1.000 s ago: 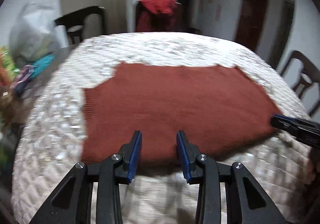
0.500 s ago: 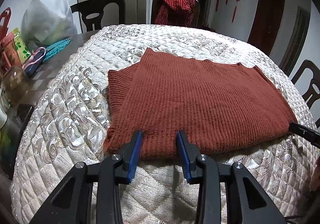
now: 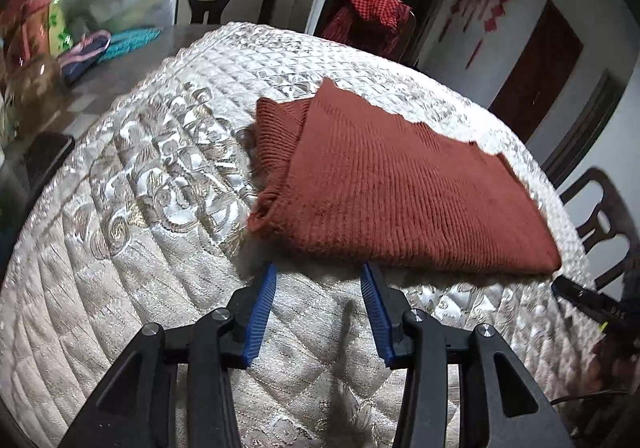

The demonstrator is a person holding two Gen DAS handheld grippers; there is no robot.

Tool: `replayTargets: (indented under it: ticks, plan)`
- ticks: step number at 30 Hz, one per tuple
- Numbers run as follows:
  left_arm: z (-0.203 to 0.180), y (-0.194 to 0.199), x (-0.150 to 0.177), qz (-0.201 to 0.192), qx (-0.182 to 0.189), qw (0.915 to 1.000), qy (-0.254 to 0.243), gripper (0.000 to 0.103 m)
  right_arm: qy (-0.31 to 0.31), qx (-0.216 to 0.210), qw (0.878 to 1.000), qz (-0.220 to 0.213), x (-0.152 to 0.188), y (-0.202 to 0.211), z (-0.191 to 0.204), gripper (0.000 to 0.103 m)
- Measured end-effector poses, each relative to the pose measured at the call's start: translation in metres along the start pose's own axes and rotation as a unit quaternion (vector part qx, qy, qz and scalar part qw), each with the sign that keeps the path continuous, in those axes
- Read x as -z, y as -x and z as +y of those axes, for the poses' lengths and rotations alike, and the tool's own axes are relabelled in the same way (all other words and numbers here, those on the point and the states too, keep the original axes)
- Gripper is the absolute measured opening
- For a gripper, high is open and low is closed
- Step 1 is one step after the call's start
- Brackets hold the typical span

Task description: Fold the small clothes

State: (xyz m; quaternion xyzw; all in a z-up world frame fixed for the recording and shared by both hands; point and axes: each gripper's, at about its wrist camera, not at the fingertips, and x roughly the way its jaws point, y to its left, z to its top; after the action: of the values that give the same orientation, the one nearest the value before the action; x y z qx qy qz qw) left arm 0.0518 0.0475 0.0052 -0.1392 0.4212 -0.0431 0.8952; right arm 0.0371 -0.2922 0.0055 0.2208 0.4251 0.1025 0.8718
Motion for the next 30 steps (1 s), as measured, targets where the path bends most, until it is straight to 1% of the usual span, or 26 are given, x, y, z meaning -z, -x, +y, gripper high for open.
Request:
replayTargets:
  ticks: [2, 5, 9, 14, 15, 17, 20, 22, 24, 25, 27, 28, 30]
  plan:
    - [0.005, -0.002, -0.005, 0.000, 0.013, 0.9997, 0.020, 0.050, -0.023, -0.020, 1.000, -0.001, -0.004, -0.003, -0.005, 0.043]
    - [0.010, -0.009, -0.014, -0.001, 0.025, 0.9985, 0.049, 0.051, -0.060, -0.048, 0.997, -0.007, -0.011, -0.007, -0.012, 0.048]
    - [0.015, -0.014, -0.021, -0.002, 0.039, 0.9961, 0.079, 0.052, -0.097, -0.067, 0.993, -0.012, -0.017, -0.011, -0.018, 0.048]
    - [0.015, -0.018, -0.027, -0.002, 0.037, 0.9958, 0.084, 0.051, -0.130, -0.080, 0.988, -0.024, -0.021, -0.012, -0.024, 0.048]
    - [0.014, -0.019, -0.029, -0.002, 0.036, 0.9960, 0.082, 0.049, -0.135, -0.082, 0.987, -0.027, -0.021, -0.012, -0.025, 0.048]
    - [0.012, -0.021, -0.031, -0.003, 0.030, 0.9966, 0.077, 0.038, -0.141, -0.080, 0.986, -0.032, -0.023, -0.012, -0.028, 0.048]
    - [0.012, -0.023, -0.032, -0.006, 0.026, 0.9970, 0.073, 0.031, -0.156, -0.074, 0.984, -0.045, -0.024, -0.009, -0.032, 0.048]
    - [0.013, -0.024, -0.032, -0.007, 0.024, 0.9972, 0.071, 0.028, -0.157, -0.062, 0.984, -0.050, -0.023, -0.007, -0.036, 0.048]
    - [0.013, -0.025, -0.032, -0.009, 0.023, 0.9975, 0.066, 0.026, -0.156, -0.061, 0.985, -0.049, -0.024, -0.008, -0.037, 0.048]
    - [0.012, -0.025, -0.033, -0.010, 0.022, 0.9977, 0.063, 0.024, -0.149, -0.051, 0.986, -0.048, -0.026, -0.008, -0.034, 0.046]
    - [0.010, -0.026, -0.034, -0.011, 0.021, 0.9980, 0.058, 0.021, -0.134, -0.037, 0.989, -0.044, -0.029, -0.012, -0.030, 0.034]
    - [0.010, -0.026, -0.035, -0.011, 0.021, 0.9982, 0.056, 0.020, -0.133, -0.039, 0.990, -0.038, -0.030, -0.015, -0.030, 0.022]
    - [0.009, -0.025, -0.036, -0.011, 0.020, 0.9984, 0.051, 0.019, -0.130, -0.039, 0.990, -0.032, -0.030, -0.019, -0.031, 0.017]
